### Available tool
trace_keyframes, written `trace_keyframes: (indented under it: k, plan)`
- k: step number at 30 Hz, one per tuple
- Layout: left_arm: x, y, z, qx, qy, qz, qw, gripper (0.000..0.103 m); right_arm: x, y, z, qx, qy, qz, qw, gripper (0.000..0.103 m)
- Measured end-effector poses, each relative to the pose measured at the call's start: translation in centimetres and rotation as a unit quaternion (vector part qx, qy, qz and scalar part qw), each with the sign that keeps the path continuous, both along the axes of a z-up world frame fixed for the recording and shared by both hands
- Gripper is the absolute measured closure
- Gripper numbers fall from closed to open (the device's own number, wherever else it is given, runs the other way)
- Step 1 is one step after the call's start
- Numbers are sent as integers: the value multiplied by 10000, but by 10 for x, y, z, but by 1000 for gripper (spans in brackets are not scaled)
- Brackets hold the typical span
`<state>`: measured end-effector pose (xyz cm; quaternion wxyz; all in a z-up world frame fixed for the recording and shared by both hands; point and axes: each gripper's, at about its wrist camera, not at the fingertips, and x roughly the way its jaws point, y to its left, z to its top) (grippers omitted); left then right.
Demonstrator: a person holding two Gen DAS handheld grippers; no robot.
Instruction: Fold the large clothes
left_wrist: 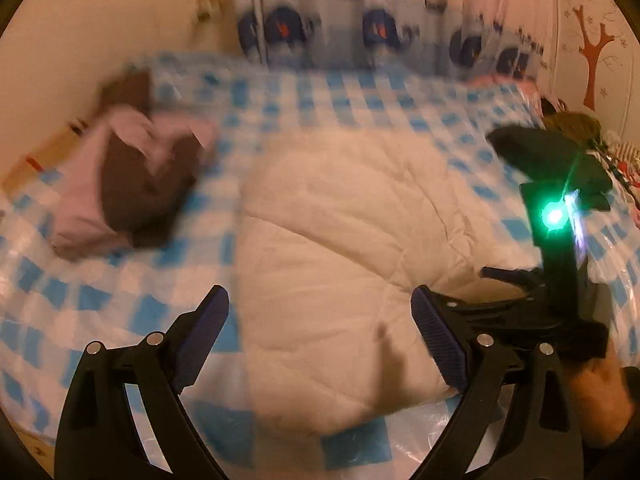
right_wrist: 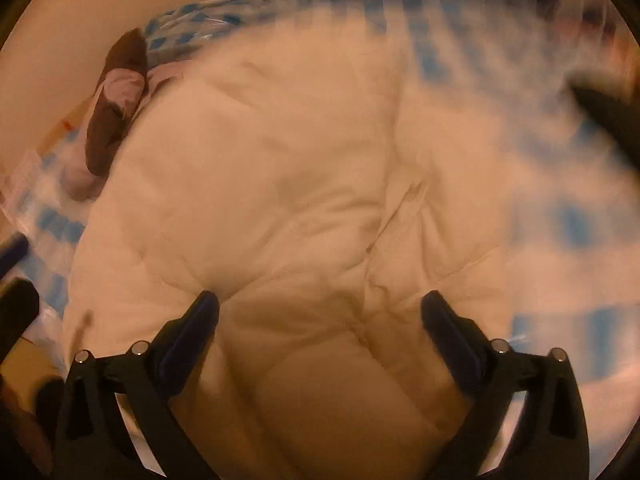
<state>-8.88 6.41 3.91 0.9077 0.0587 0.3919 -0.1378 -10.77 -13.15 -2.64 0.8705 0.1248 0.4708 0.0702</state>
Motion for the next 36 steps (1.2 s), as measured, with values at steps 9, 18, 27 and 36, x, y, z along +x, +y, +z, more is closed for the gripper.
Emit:
trace_keyframes:
  k: [9,18,27,36]
  plan:
    - [-20,6,2,-170,67,-15,9998,13,-75,0,66,-741,-878,-388,9926,6]
    - [-66,11,20,17,-154,415,9990,13,-136,20,94,-1336,-1062,-618,9834,6]
    - [-81,21,30,-83,-313,515,9981,13,-143,18,89,-1378,-830,-770,9840,6]
    - [-83,23,32,-123,-339,554,9978,13,-137,28,81,-1355,-735,-658,9859,6]
